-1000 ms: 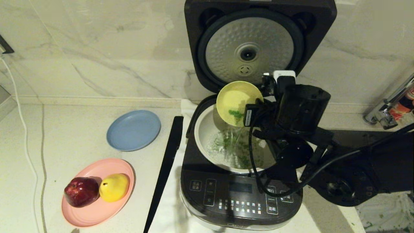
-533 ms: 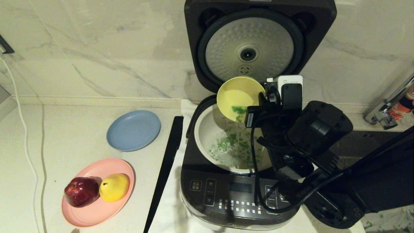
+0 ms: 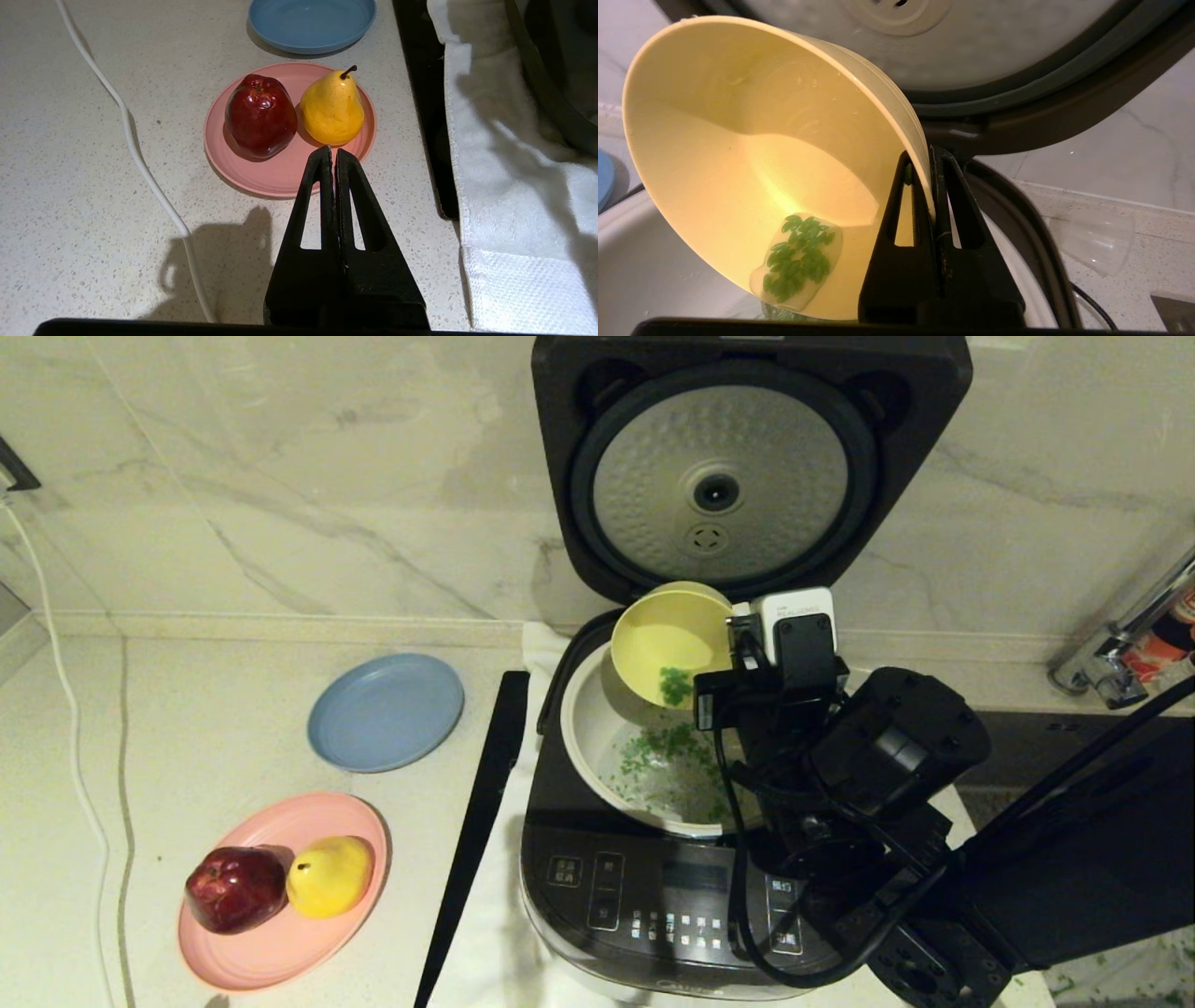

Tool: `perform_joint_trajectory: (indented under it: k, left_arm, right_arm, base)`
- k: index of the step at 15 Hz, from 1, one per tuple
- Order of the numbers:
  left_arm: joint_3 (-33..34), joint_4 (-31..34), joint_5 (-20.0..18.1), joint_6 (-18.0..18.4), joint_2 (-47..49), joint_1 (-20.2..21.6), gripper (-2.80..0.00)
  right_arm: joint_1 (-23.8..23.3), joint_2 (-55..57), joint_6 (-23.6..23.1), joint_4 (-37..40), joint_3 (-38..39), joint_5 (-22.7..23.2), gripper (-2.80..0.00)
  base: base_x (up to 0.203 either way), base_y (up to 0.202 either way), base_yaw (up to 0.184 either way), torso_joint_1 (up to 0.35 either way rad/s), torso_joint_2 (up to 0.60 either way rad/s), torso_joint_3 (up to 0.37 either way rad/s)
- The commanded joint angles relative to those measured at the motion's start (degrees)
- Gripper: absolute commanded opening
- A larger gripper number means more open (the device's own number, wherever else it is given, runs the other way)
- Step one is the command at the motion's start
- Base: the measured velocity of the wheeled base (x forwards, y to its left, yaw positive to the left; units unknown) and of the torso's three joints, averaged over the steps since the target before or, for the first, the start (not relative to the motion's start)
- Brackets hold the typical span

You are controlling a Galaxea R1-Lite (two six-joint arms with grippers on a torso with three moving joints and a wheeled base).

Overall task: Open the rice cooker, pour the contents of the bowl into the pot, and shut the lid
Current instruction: Pour the water from the bowl into the rice cooker

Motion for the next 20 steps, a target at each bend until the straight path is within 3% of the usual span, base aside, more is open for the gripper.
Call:
perform_joint_trajectory:
  k: [1,20]
  left_arm:
    - [0.5,0.0,0.0,0.0,0.0,0.0,-2.80]
    - [0.5,0.0,0.0,0.0,0.0,0.0,-2.80]
  right_arm:
    - [0.1,0.0,-0.2,-0.5,-0.5,-0.3,-2.80]
    - [0.1,-1.3,-3.8,-0.5,-2.0,-0.3,-2.80]
  base:
    - [0.000,0.000,0.000,0.000,0.00,0.000]
    - [0.000,0.000,0.000,0.000,0.00,0.000]
